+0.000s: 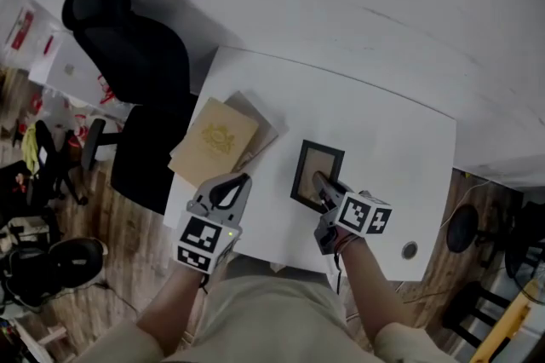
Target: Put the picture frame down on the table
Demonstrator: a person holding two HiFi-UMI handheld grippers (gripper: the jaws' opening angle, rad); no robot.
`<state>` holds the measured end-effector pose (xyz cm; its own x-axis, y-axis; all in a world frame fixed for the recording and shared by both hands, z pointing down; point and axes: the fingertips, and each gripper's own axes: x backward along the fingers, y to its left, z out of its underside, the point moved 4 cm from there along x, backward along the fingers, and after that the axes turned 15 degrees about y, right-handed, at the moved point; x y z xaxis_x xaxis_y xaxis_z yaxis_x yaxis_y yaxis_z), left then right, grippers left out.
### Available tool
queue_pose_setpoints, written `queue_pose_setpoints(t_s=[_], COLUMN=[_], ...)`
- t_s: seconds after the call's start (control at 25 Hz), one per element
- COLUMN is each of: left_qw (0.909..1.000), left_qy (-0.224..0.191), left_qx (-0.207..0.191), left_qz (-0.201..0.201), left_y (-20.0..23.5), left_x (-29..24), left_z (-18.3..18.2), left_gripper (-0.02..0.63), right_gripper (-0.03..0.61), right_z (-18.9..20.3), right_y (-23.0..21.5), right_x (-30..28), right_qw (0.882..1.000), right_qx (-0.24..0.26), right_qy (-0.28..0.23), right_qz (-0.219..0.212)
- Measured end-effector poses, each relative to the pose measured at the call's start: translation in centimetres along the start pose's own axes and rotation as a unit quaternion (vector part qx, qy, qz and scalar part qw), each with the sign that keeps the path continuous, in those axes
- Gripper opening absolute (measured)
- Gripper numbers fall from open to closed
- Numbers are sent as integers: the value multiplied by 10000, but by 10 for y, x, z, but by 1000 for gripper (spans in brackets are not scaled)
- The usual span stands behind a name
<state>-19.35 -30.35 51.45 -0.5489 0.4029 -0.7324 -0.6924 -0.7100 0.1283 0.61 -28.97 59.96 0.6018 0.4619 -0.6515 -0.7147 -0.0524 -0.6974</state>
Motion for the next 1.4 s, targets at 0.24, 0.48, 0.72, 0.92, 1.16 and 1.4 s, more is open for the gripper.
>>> queue_pose_setpoints(t_s=[0.24, 0.48, 0.72, 0.92, 1.16, 1.4], left_qw=[9983, 9959, 9945, 9946, 9948, 9955], left_qy=[368, 487, 550, 520, 486, 517], left_qx=[-81, -214, -220, -168, -175, -194], left_qz=[438, 726, 869, 880, 879, 766], left_y=[8, 14, 16, 19, 20, 17], left_x=[-25, -46, -64, -66, -63, -55], left_z=[23, 31, 35, 33, 32, 34], left_gripper=[29, 29, 29, 29, 29, 29], right_gripper=[31, 31, 32, 77, 173, 245], right_z=[5, 11, 11, 7, 1, -2], right_y=[-16, -24, -30, -28, -22, -24], right_x=[-26, -47, -67, -83, -97, -102], right_qw=[9978, 9969, 9971, 9956, 9841, 9716], right_qx=[-663, -760, -626, -224, 520, 931], right_qy=[-63, -36, -17, 9, 262, 509], right_qz=[33, 221, 440, 911, 1679, 2116])
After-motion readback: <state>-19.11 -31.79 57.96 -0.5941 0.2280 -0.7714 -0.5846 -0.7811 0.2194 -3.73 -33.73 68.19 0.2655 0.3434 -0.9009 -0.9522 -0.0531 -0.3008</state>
